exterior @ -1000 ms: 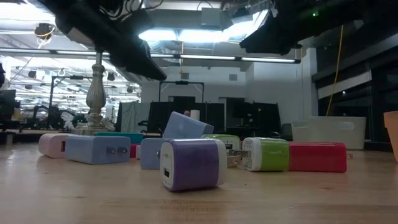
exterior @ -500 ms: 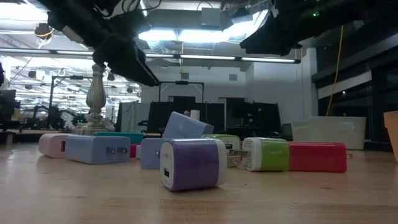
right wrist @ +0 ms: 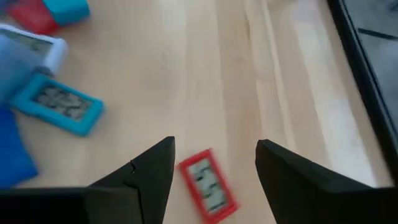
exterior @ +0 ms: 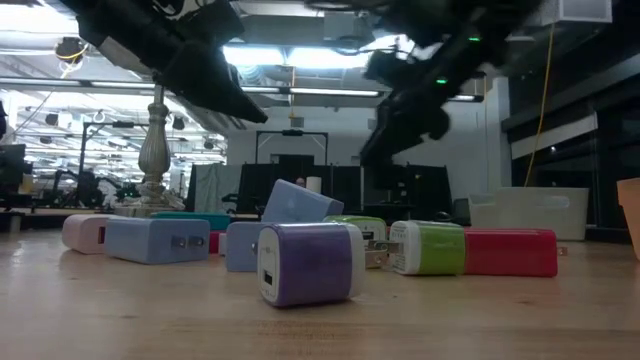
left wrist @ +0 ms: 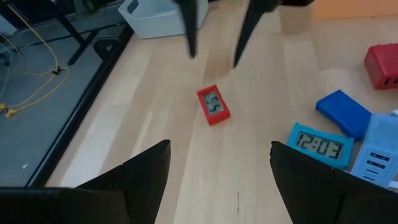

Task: Pick & Place Office items
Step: Put the top red digital clock into the gray bin

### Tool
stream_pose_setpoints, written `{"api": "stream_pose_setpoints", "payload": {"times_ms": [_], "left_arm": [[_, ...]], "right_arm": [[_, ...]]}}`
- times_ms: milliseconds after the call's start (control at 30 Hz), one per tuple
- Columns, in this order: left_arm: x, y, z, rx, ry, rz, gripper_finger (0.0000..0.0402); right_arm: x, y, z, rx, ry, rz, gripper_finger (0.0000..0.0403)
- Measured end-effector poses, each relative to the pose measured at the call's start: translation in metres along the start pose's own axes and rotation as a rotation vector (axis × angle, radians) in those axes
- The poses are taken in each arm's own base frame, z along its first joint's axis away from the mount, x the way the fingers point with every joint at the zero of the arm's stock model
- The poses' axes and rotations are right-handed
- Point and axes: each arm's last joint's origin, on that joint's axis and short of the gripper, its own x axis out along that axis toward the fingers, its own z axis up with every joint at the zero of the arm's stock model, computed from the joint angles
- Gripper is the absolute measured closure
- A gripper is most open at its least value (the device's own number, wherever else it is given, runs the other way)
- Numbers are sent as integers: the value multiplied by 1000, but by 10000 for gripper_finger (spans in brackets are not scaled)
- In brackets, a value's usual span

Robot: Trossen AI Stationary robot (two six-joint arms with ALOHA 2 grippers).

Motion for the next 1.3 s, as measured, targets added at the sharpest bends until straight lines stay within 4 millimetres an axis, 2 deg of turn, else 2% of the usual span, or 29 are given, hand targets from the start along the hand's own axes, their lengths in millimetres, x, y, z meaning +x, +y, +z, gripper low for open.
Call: {"api": "stream_pose_setpoints", "payload": {"times_ms": [133, 267, 467, 700, 933, 1300], "left_arm": [[0, 0, -1, -6, 14, -1, 132], [0, 0, -3, 11, 26, -2, 132], [0, 0, -3, 46, 27, -2, 132], [0, 0, -2, 48, 24, 1, 132], [0, 0, -2, 46, 22, 0, 132], [1, 4, -3, 29, 22, -14, 132]], "right_arm": [[6, -18, 24, -74, 90, 26, 182], [3, -35, 37, -62, 165, 2, 182], [7, -44, 17, -162, 320, -5, 182], [34, -39, -2, -207, 442, 52, 179], [55, -31, -15, -253, 510, 119, 154], [61, -29, -10, -248, 414, 200, 139]]}}
